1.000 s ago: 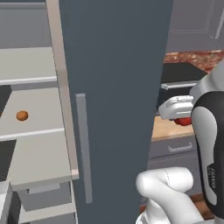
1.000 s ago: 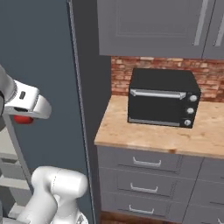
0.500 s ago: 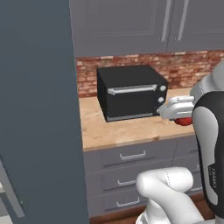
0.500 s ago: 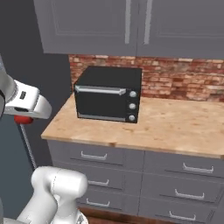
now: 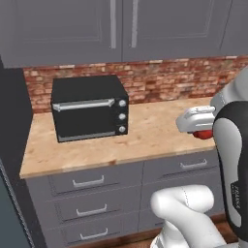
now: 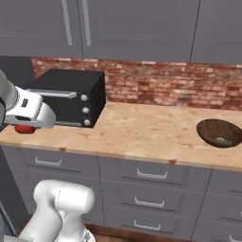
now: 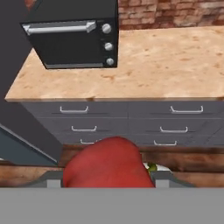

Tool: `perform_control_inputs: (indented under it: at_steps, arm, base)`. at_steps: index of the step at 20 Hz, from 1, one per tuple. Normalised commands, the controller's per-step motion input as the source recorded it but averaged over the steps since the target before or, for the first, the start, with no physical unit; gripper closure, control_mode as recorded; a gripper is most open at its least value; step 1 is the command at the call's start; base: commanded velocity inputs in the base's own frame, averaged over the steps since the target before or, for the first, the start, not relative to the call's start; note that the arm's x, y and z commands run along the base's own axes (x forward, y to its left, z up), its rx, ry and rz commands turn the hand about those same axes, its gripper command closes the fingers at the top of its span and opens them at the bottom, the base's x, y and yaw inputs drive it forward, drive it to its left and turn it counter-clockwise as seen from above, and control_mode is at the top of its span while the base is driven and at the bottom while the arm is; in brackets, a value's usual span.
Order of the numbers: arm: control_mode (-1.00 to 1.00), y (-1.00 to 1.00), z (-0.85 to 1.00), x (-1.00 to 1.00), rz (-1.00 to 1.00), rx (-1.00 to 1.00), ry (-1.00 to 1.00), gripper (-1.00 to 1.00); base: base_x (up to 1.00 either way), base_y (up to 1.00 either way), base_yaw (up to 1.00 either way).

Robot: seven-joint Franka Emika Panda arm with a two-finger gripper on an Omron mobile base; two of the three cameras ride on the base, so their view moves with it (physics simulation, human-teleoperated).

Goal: Take the tangerine, fish, and bell pepper from the freezer and place them in the bowl on the counter.

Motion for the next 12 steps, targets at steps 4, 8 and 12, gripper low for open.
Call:
perform_control_inputs:
  at_steps: [4,8,12]
  arm:
    - [1.00,0.00,0.00,0.00,0.00,0.00,0.00,1.00]
    - [1.00,0.00,0.00,0.00,0.00,0.00,0.00,1.00]
    - [1.00,0.00,0.00,0.00,0.00,0.00,0.00,1.00]
  base:
    - [0.12,-0.99,0.00]
    - [0.21,-0.93,0.00]
    - [0.26,-0.80,0.00]
